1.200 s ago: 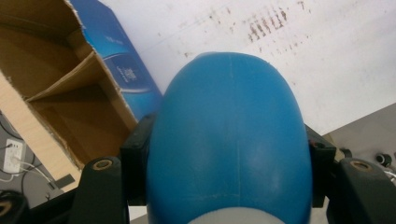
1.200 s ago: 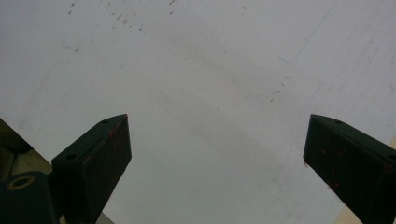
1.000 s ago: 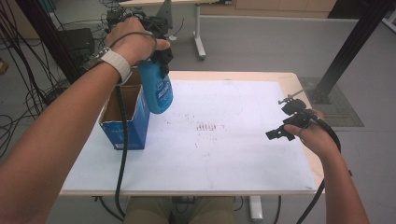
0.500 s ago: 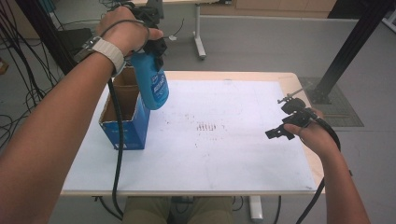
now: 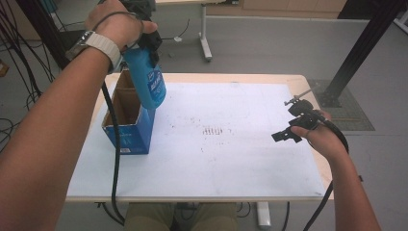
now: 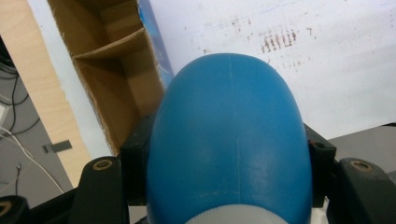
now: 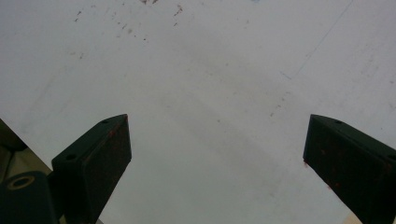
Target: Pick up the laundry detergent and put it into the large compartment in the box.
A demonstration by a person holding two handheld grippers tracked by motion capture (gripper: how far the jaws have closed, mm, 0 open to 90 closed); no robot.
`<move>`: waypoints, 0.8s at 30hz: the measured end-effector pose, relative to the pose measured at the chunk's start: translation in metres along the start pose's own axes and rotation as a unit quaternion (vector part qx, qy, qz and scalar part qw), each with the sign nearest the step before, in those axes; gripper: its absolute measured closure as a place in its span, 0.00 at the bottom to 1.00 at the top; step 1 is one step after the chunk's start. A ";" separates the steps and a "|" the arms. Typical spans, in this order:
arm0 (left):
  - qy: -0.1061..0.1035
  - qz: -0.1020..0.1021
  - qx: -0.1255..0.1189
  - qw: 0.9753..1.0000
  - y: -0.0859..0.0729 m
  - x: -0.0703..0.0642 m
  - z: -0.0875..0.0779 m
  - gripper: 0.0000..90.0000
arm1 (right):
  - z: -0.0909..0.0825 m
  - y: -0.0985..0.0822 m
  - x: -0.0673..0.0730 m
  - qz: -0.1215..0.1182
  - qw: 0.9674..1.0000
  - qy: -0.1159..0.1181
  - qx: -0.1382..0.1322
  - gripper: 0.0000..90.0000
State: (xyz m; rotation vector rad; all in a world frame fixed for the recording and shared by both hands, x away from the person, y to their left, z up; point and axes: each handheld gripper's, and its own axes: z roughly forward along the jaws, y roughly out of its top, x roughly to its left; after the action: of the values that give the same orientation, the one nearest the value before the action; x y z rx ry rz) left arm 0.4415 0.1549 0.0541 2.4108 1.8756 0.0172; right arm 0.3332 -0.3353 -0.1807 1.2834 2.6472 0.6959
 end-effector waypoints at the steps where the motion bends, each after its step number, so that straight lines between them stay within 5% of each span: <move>1: 0.000 -0.005 0.001 1.000 0.000 0.002 -0.001 0.43 | 0.000 0.000 0.000 0.000 1.000 0.000 0.000 0.09; 24: -0.001 -0.062 -0.001 0.998 -0.012 0.042 -0.005 0.43 | 0.004 0.004 0.000 -0.005 1.000 0.003 -0.002 0.09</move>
State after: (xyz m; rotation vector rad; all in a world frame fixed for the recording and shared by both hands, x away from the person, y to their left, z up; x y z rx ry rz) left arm 0.4395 0.1986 0.0559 2.2864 2.0198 0.0072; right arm 0.3378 -0.3316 -0.1827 1.2685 2.6530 0.7036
